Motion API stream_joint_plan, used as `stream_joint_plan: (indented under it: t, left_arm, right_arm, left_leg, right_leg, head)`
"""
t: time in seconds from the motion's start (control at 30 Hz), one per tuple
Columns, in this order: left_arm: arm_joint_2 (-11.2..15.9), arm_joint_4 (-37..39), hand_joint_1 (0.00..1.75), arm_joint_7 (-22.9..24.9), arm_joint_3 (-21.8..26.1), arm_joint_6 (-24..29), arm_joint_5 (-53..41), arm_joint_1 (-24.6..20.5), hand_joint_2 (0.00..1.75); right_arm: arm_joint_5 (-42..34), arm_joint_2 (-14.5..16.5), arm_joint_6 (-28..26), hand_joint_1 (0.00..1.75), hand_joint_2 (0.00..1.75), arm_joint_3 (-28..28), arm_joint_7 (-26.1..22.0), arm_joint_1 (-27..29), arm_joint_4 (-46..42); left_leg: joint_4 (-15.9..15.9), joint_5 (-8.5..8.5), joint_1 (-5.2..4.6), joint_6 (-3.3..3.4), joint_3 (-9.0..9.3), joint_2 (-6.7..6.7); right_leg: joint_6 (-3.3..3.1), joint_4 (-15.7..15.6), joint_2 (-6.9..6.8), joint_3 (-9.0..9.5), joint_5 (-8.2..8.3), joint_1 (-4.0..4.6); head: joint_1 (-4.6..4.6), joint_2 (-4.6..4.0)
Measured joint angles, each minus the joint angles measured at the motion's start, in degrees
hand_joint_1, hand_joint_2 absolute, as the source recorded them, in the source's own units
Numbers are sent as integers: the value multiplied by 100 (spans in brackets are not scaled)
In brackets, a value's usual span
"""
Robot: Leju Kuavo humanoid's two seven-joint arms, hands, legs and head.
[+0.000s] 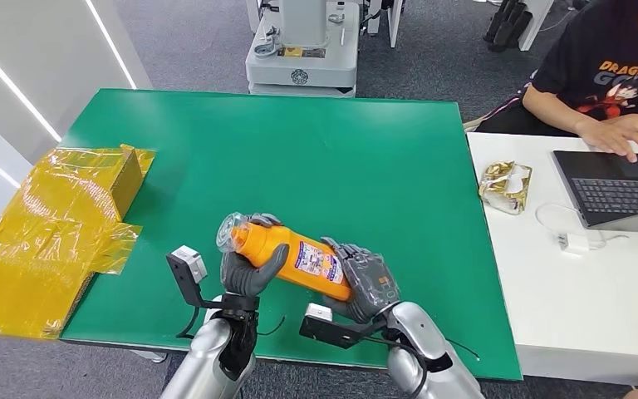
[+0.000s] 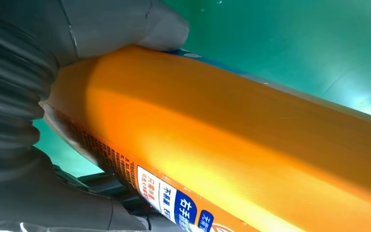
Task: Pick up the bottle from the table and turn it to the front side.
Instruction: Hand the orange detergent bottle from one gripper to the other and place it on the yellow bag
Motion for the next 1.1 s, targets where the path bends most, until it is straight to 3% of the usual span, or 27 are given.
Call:
stream_joint_plan:
  t: [0.07,0.1,0.23,0.47,0.83,1.1]
  left_arm:
    - [-11,-1,175,0,3,-66,-50,-1,175]
    - [-22,-1,175,0,4,-91,-81,-4,175]
    - [-71,-2,175,2,22,-130,-177,-25,175]
    - [-81,-49,175,2,75,-174,-138,-23,175]
    - [-79,-98,175,-8,113,-137,-101,-17,175]
    - [54,-636,175,-108,268,498,-370,77,175]
  right_arm:
    - [53,-3,-160,3,175,-26,28,106,-103]
    - [74,-3,-278,0,175,-39,35,174,-169]
    - [-23,15,-727,0,175,-63,-54,483,-513]
    - [-1033,185,-1600,0,175,-286,-310,952,-1239]
    - [-1463,259,-1825,0,175,-419,-556,1166,-1599]
    - [-2394,354,-2401,0,175,-282,-1128,1346,-1953]
  left_leg:
    - [0,0,0,0,-1,-1]
    - [0,0,0,0,-2,-1]
    - [-1,-1,0,0,-5,-2]
    - [-2,-1,0,0,-5,-2]
    - [-1,0,0,1,-6,-3]
    - [-5,-1,2,0,-6,-2]
  right_leg:
    - [0,0,-1,0,0,0]
    - [0,0,-2,1,0,0]
    - [0,0,-3,1,0,0]
    - [0,1,-5,1,-1,0]
    - [0,1,-5,1,-1,0]
    - [-2,2,-4,0,-2,2]
  head:
    - [1,0]
    - [1,0]
    - [0,0]
    - [0,0]
    - [0,0]
    - [0,0]
